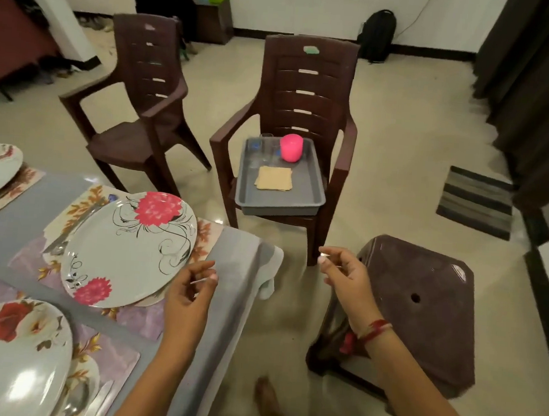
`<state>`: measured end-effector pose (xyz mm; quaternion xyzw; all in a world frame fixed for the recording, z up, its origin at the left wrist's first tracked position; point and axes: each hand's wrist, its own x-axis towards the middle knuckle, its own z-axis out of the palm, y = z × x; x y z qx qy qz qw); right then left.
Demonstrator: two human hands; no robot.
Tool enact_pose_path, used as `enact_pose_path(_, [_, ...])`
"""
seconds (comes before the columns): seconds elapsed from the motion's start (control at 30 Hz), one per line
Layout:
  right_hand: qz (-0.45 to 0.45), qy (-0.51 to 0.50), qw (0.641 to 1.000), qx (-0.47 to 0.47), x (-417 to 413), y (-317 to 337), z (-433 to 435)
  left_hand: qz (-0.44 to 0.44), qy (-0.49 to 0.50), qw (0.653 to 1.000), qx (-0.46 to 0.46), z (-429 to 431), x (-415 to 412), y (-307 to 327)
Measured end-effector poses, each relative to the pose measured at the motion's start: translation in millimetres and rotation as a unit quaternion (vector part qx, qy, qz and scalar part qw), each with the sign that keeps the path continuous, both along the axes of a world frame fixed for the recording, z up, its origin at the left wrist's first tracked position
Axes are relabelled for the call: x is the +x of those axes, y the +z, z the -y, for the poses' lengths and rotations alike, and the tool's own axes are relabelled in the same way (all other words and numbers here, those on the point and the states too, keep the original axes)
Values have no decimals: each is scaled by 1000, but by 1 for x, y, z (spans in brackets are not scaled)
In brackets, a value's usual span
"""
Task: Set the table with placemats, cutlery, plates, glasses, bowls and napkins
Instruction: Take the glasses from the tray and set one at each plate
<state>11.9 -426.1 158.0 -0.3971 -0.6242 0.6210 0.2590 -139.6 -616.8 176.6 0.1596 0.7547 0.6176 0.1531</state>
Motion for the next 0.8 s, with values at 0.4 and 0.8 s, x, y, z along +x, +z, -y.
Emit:
enact_pose_path(0.4, [2, 76, 997, 29, -176, 31, -112, 19, 24, 998, 61, -110, -144, 3])
enact_pose_path(0.8, [48, 132, 990, 25, -294, 4, -200, 33, 54, 997, 40, -194, -243, -17])
